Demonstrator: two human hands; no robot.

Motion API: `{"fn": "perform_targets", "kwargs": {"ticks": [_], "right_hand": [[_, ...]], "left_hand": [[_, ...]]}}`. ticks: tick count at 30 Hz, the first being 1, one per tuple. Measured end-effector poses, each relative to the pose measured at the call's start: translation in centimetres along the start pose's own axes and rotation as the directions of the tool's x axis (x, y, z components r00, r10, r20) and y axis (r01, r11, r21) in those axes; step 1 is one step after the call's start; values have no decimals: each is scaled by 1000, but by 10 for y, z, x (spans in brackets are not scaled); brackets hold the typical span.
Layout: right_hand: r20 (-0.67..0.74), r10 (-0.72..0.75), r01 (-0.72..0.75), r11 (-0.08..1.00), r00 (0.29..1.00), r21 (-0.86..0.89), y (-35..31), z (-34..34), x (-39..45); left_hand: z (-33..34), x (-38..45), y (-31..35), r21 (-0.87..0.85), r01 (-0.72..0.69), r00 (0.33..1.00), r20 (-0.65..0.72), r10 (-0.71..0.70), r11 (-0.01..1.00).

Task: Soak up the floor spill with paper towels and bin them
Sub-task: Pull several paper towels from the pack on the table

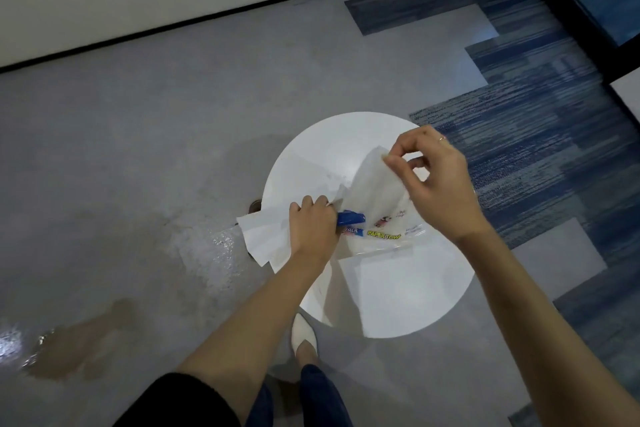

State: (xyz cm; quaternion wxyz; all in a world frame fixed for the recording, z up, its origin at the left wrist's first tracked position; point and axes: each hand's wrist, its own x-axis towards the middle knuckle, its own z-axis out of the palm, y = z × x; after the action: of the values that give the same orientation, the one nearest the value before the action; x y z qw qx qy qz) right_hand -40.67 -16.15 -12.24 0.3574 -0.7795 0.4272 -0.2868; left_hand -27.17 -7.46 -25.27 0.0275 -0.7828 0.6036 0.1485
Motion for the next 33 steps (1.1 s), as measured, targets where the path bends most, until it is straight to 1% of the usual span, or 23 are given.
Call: {"fn": "perform_targets", "kwargs": {"ticks": [1,3,5,6,7,9,10,12,14,15,16,19,22,24,25,27,28,29,30,31,33], "right_hand": [[16,15,-15,1000,1000,-16,5,-2,1],[126,75,-63,994,989,-93,16,0,-3],[250,149,-77,958,957,-277,29,7,-9],[262,160,-49,921,952,-387,34,11,-13],[248,148,-11,877,957,-480,38,14,-15],[187,84,41,813,979,-581,44,18,-15],[149,61,41,799,987,-600,46,20,-15],[67,87,-30,797,994,-604,51,21,-16],[-38,183,-174,821,982,-544,55,18,-16],[-70,231,-236,846,970,-478,56,15,-16],[-84,256,-268,875,963,-404,57,11,-14],[-150,232,-265,927,961,-265,51,-4,-8],[-250,272,-300,950,929,-82,45,-24,2],[-239,303,-312,950,923,-1,42,-34,7],[-197,283,-289,957,939,-3,38,-37,8],[-45,168,-171,983,985,-65,27,-36,7],[28,95,-92,991,995,-93,20,-33,5],[59,47,-41,995,997,-94,14,-32,4],[44,40,-38,998,998,-58,9,-31,5],[-6,73,-73,997,997,23,6,-30,5],[-119,201,-164,950,972,265,6,-31,7]], "left_hand": [[1,0,-1,5,5,1000,9,-5,1000],[4,-1,-4,2,16,1000,11,-16,1000],[6,-2,-5,-3,28,1000,7,-28,1000],[6,-3,-6,-10,33,999,6,-32,999],[7,-4,-5,-18,35,999,2,-35,999],[8,-4,-4,-21,32,999,-12,-33,999],[8,-5,-4,-20,31,999,-15,-32,999],[9,-6,-4,-15,30,999,-22,-30,999],[10,-6,-6,-18,37,999,-17,-38,999],[11,-7,-7,-18,40,999,-9,-40,999],[12,-7,-8,-11,39,999,-2,-39,999],[16,-10,-13,19,49,999,19,-49,999],[16,-10,-16,16,55,998,-6,-55,998],[15,-8,-15,31,43,999,-7,-43,999],[14,-7,-14,48,39,999,10,-40,998],[11,-4,-11,104,42,996,73,-50,994],[10,-3,-10,137,35,993,111,-50,990],[9,-3,-9,162,20,990,136,-42,987],[8,-3,-8,168,7,988,150,-33,986],[8,-4,-7,150,8,989,148,-30,989],[7,-3,-6,112,23,992,122,-37,993]]}}
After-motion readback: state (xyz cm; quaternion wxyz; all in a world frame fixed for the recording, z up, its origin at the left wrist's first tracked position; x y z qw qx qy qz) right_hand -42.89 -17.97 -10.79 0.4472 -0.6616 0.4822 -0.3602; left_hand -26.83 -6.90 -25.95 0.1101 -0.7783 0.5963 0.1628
